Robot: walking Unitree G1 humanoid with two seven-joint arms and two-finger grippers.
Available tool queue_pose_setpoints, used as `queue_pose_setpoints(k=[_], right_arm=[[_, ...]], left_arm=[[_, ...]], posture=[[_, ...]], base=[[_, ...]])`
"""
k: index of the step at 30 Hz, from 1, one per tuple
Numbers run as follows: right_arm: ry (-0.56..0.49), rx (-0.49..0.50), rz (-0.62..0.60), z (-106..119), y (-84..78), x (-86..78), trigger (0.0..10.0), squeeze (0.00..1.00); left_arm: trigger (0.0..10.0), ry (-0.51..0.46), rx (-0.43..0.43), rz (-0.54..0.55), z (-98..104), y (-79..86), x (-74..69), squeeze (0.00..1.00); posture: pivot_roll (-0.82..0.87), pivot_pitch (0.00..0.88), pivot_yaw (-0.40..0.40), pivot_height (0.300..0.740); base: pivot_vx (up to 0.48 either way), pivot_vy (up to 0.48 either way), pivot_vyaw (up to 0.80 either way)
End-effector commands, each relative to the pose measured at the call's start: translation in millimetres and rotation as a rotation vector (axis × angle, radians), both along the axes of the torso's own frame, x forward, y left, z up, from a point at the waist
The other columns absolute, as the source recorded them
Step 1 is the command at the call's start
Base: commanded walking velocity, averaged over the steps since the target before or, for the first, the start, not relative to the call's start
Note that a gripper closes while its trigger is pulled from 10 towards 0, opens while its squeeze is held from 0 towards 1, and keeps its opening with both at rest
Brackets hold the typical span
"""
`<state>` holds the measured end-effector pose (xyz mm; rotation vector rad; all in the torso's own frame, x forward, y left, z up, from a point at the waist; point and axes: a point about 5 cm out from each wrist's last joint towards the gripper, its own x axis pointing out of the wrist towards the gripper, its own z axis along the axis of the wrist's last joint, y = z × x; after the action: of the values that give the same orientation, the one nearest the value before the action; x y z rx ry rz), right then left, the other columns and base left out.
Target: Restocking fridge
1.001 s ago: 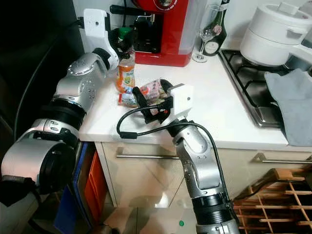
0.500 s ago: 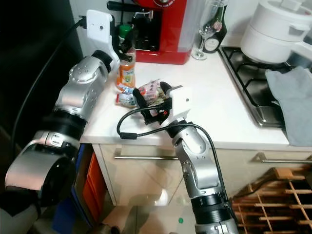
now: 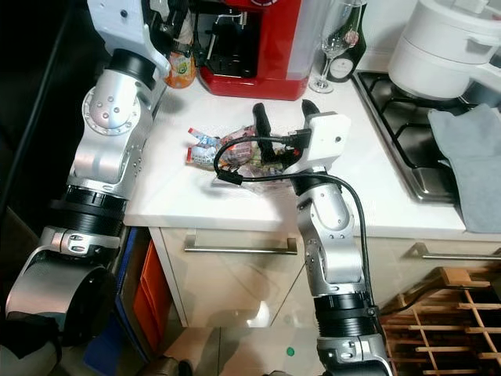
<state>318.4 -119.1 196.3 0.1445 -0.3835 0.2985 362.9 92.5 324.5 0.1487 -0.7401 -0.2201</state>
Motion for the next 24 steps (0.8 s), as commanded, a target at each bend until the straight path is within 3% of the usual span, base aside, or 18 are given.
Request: queue_pose_setpoints(k=[1, 17, 21, 24], right_arm=[[-0.016, -0.003, -0.023, 3.3, -3.2, 2.1, 10.0, 0.00], [-0.009, -0.005, -0.035, -2.7, -3.7, 2.4, 10.0, 0.00], [-0.002, -0.009, -0.041, -5.7, -4.8, 1.6, 10.0, 0.00], [0.015, -0.009, -0.053, -10.6, -6.9, 0.4, 10.0, 0.00]], left_arm=[[10.0, -0.069, -0.004, -0.004, 13.7, -2.7, -7.5, 0.00], [10.0, -0.199, 0.015, 0.060, 37.4, 3.1, -16.6, 0.00], [10.0, -0.190, 0.022, 0.058, 35.0, 3.2, -15.7, 0.00], [10.0, -0.114, 0.051, 0.052, 20.0, 1.6, -9.6, 0.00]], posture=[[-0.05, 0.000, -0.027, 0.740], [-0.06, 0.000, -0.024, 0.740], [-0.06, 0.000, -0.022, 0.740], [-0.06, 0.000, -0.017, 0.740]], base=[[-0.480, 0.000, 0.00], [-0.480, 0.000, 0.00], [-0.480, 0.000, 0.00], [-0.480, 0.000, 0.00]])
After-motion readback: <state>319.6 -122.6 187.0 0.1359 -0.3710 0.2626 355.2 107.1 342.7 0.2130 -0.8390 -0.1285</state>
